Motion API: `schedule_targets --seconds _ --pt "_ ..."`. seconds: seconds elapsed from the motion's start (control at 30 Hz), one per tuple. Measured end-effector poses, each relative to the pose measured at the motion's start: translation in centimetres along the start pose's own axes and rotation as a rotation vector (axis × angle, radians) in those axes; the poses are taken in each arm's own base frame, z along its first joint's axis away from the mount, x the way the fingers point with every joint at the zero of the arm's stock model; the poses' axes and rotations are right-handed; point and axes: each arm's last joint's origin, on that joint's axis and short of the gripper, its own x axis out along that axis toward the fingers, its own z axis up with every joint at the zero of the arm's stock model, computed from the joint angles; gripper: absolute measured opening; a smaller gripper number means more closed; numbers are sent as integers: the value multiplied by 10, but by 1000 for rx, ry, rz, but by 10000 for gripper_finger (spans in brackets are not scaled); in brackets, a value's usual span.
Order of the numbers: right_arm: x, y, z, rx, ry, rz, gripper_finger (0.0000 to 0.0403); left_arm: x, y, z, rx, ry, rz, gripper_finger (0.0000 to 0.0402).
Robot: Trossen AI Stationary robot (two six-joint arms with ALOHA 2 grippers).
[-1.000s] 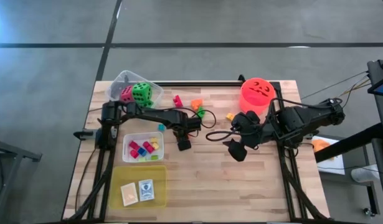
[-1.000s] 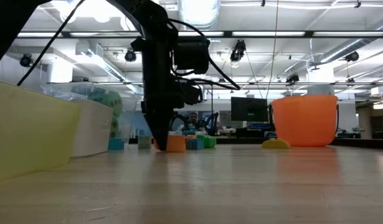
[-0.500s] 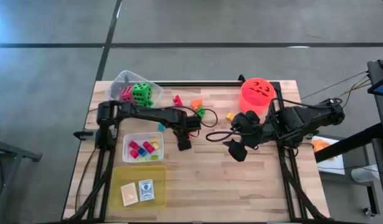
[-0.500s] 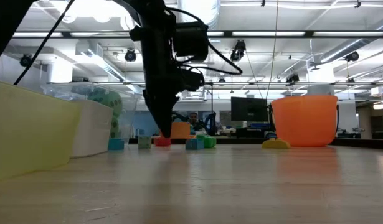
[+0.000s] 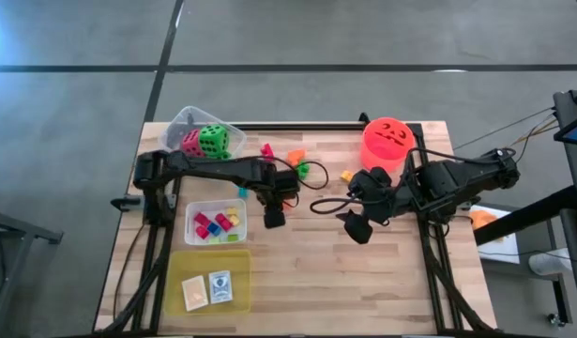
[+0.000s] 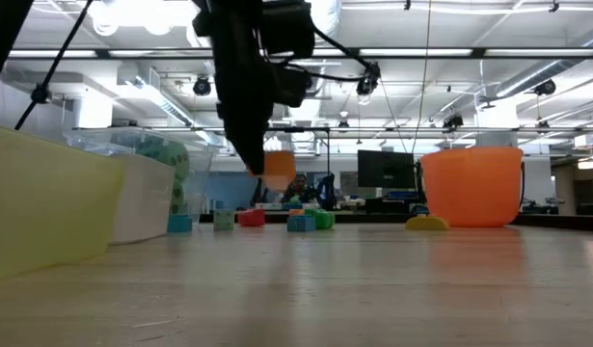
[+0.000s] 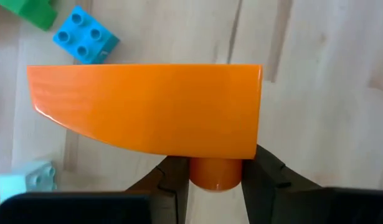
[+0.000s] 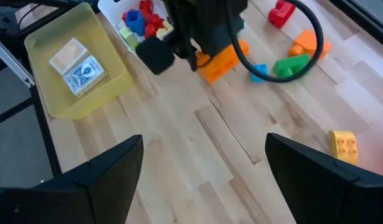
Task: Pick & Place Toys
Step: Put the orange game piece into the white bin
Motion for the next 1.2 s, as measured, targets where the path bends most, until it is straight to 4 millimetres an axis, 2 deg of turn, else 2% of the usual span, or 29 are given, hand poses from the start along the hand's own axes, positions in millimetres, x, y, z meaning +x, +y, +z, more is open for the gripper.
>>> schedule_targets --seconds 0.17,0.37,0.57,0.7,0.77,0.87,1.03,1.2 --pt "0 0 0 -22 0 0 332 -23 -10 -11 24 10 -18 97" --pt "0 0 0 -50 -1 1 332 -59 -31 -29 88 -10 -77 97" --pt "0 0 0 -86 -2 1 332 -101 -49 -55 106 -34 -136 97" --pt "0 0 0 -94 -2 1 332 -115 -55 -75 40 36 -128 97" --pt "0 0 0 -94 -2 1 332 -116 -54 -83 -47 101 -82 97" --pt "0 0 0 -94 -2 1 332 -106 -51 -92 -130 184 -33 97" --pt "0 0 0 -94 -2 1 332 -80 -53 -109 -177 297 -15 97" --pt "0 0 0 -93 -2 1 332 -57 -56 -127 -153 377 18 97"
